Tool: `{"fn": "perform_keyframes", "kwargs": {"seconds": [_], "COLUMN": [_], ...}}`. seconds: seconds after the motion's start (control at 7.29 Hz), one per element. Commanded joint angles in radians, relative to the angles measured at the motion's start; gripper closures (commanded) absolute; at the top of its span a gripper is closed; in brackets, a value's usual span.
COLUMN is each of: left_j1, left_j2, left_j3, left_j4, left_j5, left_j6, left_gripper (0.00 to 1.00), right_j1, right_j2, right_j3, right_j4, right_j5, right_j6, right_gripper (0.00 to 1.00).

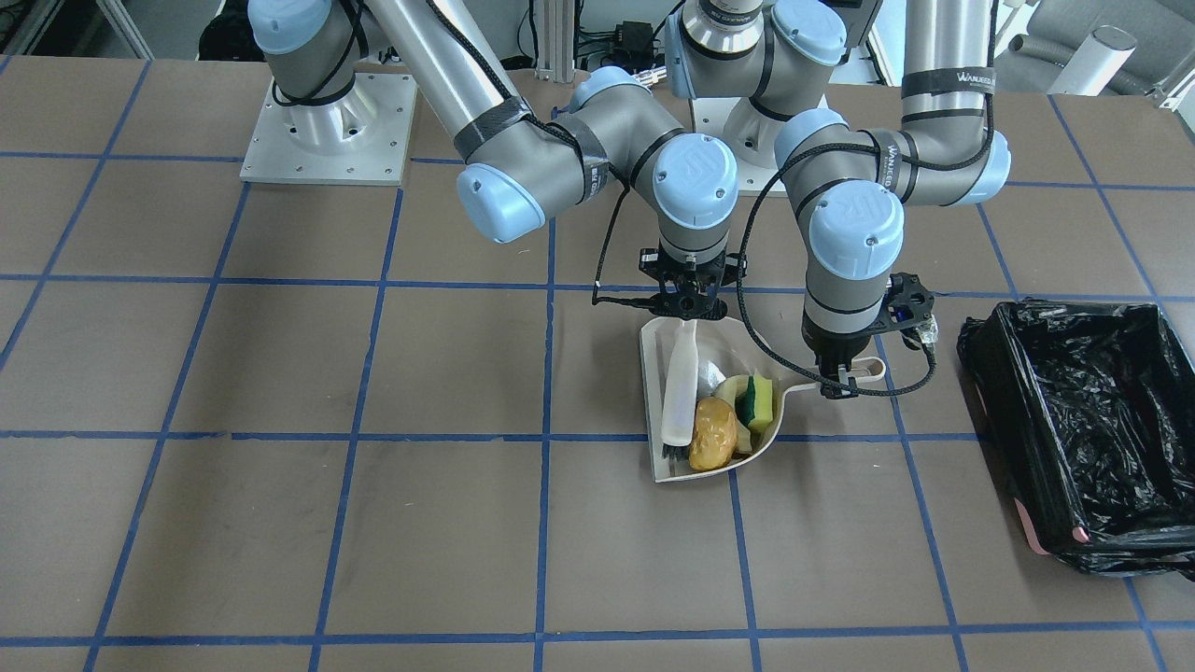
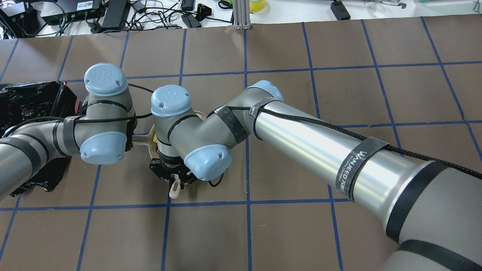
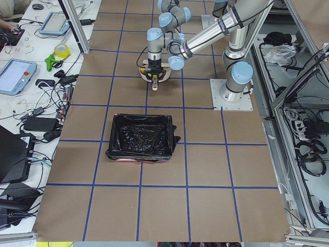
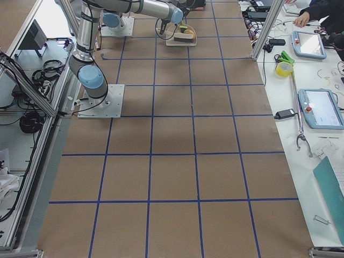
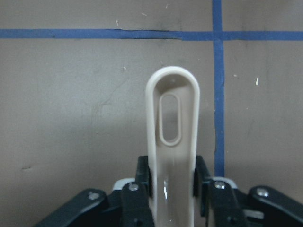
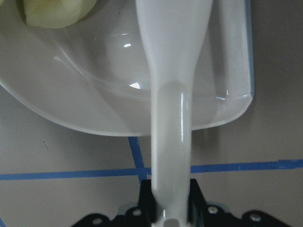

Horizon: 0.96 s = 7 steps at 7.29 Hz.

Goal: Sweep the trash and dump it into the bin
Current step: 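Sweep the yellow potato toy into the dustpan with the right gripper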

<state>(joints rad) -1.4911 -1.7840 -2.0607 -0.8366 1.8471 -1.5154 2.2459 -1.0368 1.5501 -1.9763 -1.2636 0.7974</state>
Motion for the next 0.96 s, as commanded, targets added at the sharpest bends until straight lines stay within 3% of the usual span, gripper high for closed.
{"fn": "perform_keyframes", "kwargs": {"seconds": [0.0,0.55,0.82], "left_j1": [0.0,0.003,0.015], "left_j2": [0.0,0.003,0.026], "left_j3": [0.005,0.023,0.069], "left_j4": [0.001,-0.012,-0.103], "left_j5": [-0.011,-0.042,-0.186], "left_j6": [-0.003,0.0,0.0], "left_gripper": [1.0,1.0,1.0], "right_j1": [-0.003,-0.165,-0.358], "right_j2": [-0.035,-0.13,-0.196], "right_j3": [0.005,0.015,0.013], "right_j4": [0.097,0.258,0.349], "right_j5": [-0.101,-0.178,-0.269], "right_j6": [-0.112,-0.332,-0.557], "right_gripper": [1.0,1.0,1.0]}}
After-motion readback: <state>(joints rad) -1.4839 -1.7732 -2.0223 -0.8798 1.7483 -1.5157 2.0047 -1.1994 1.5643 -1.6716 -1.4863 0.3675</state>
